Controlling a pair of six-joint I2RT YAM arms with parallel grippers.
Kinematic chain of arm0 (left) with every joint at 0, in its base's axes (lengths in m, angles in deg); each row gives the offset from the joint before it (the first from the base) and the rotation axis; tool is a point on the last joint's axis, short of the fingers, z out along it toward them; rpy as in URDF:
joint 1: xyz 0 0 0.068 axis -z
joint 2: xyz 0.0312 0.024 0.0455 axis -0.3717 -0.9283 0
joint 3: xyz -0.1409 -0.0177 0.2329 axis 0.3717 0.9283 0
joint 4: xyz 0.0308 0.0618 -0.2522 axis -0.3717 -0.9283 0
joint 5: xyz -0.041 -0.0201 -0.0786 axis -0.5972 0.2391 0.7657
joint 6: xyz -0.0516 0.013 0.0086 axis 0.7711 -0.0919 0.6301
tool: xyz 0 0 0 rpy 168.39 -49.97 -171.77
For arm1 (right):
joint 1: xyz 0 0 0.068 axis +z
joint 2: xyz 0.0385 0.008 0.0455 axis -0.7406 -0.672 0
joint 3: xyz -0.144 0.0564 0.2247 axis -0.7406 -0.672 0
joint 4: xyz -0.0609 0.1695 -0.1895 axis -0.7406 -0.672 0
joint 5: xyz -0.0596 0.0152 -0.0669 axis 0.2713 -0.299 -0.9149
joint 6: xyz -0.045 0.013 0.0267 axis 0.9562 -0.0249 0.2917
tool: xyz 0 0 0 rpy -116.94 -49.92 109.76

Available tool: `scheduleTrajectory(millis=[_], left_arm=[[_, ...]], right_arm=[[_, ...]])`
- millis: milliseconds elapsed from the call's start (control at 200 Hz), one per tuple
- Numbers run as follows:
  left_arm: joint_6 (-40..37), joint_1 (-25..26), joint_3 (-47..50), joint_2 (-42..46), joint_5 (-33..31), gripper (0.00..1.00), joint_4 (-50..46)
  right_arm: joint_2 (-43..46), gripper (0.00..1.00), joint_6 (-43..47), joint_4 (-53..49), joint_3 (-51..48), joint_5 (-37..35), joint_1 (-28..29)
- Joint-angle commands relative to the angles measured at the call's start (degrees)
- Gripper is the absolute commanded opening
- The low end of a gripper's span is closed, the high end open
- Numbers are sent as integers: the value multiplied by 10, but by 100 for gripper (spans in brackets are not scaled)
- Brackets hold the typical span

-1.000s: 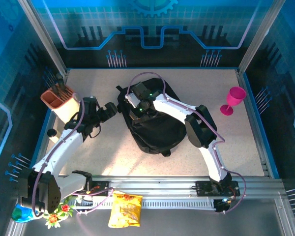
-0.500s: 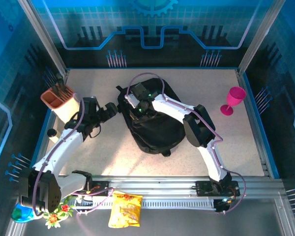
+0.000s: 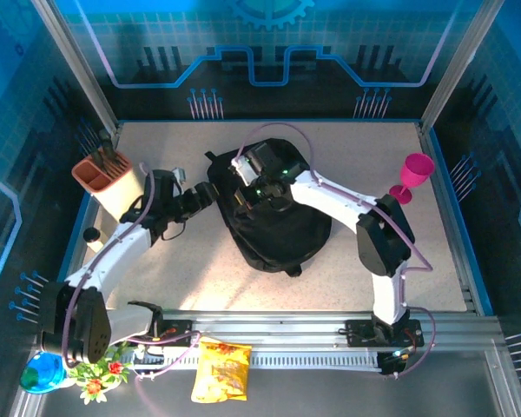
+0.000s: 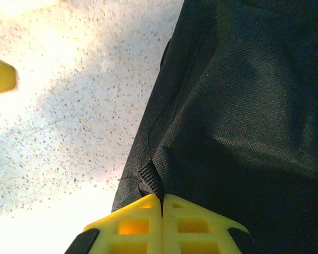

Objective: Pack the student bag
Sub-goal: Zip the student bag at the center of the table.

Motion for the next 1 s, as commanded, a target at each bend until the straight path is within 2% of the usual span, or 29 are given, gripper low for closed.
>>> scheduleTrajectory(millis=[0, 110, 245, 500, 710, 790, 865, 996], left_arm=[[25, -5, 10, -30, 101, 76, 72], [60, -3, 13, -68, 150, 66, 125], [100, 6, 10, -114, 193, 60, 184], [107, 24, -23, -172, 164, 47, 155], [115, 41, -51, -216, 205, 41, 175], [112, 51, -65, -231, 210, 33, 169], [113, 53, -70, -241, 208, 21, 169], [105, 50, -69, -235, 180, 1, 150]], right_arm=[[43, 0, -33, 54, -34, 1, -1], [66, 0, -47, 73, -56, 5, -4], [79, 0, -58, 81, -68, 17, -7], [83, 0, -67, 89, -79, 25, -8], [77, 0, -72, 93, -86, 29, -10], [75, 0, -75, 94, -88, 26, -10], [76, 0, -80, 91, -92, 10, -12], [89, 0, -97, 81, -112, -73, -24]])
